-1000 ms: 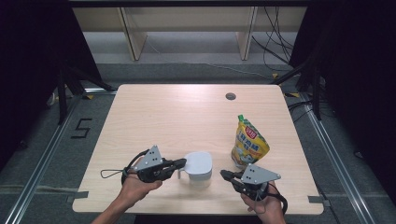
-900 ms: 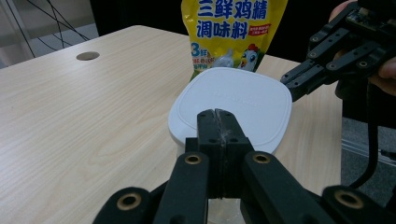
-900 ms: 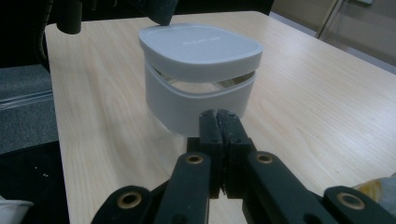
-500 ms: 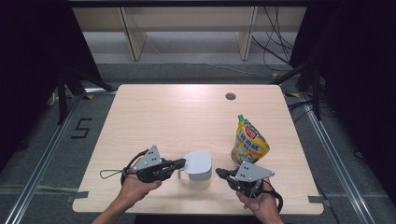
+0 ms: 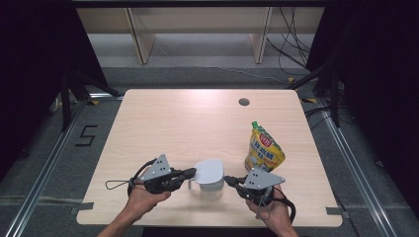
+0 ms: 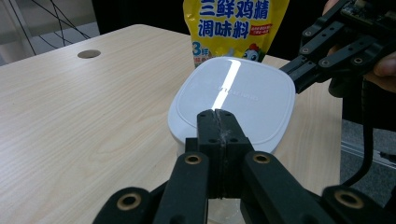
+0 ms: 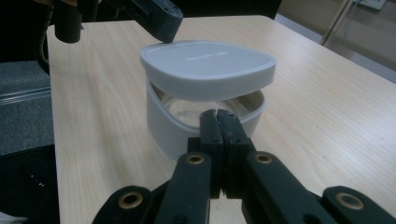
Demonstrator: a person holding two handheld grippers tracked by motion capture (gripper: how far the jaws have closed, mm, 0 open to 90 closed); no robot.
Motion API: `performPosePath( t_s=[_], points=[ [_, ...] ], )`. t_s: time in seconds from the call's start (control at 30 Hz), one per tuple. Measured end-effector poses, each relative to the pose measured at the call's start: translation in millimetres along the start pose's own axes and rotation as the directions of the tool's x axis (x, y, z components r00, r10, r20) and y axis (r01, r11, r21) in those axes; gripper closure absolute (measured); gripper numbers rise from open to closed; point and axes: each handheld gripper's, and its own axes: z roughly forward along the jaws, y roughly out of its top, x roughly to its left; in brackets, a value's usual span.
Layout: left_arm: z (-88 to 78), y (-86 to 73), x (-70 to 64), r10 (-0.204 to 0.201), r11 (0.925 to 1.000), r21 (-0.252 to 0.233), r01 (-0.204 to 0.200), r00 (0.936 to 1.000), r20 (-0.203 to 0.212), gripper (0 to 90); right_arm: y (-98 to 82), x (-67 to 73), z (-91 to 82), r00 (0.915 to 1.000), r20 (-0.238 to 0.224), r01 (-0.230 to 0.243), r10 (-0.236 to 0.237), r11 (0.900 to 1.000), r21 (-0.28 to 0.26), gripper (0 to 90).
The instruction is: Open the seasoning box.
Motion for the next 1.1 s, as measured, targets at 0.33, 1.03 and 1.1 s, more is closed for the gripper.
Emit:
performPosePath(
  t_s=[0.33,1.03,1.1],
  points=[
    [-1.6,-0.4,3.2,0.012,0.9999,0.001,-0.012,0.9998,0.016,82.6,8.2,2.4,1.0,0.9998,0.005,0.018,-0.018,1.000,-0.010,90.0],
    [-14.3,-39.0,15.5,0.027,0.9873,0.157,-0.021,0.9991,-0.033,24.7,30.4,10.2,6.9,0.9981,0.006,0.062,-0.062,0.996,-0.062,88.8],
    [-12.3,-42.9,14.9,0.019,0.9862,0.165,-0.013,0.9990,-0.040,23.1,32.7,11.6,9.5,0.9975,0.015,0.070,-0.069,0.995,-0.073,88.5]
  ],
)
